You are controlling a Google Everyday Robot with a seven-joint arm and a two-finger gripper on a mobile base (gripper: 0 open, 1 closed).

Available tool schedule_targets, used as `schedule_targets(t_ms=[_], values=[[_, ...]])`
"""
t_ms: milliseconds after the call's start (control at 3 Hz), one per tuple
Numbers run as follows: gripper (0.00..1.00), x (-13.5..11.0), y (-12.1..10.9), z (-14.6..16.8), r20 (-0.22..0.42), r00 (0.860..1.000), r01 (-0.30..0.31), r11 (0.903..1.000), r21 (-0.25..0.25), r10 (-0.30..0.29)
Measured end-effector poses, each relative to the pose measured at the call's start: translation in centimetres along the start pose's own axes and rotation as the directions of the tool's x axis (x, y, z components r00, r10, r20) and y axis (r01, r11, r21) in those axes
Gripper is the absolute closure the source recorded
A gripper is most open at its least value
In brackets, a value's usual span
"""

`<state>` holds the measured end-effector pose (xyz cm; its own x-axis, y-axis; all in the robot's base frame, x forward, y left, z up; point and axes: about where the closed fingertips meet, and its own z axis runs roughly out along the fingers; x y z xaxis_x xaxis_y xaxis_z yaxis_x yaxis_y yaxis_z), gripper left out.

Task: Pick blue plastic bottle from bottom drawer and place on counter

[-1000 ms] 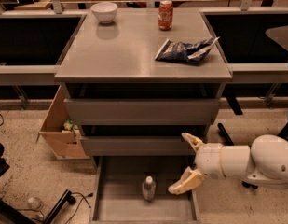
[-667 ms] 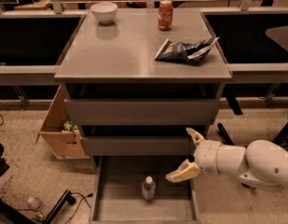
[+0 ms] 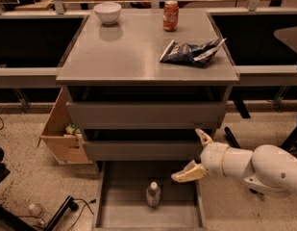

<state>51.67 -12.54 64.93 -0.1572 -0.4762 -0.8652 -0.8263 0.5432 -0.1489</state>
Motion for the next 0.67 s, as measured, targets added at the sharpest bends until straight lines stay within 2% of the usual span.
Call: schedule_targets(t_ms=[333, 667], values=[[0.0, 3.4, 0.2, 1.5, 0.03, 0.999, -0.026, 0.9996, -0.007, 0.026], [0.0, 9.6, 0.2, 3.5, 0.078, 0.997, 0.024, 0.9996, -0.014, -0.023]])
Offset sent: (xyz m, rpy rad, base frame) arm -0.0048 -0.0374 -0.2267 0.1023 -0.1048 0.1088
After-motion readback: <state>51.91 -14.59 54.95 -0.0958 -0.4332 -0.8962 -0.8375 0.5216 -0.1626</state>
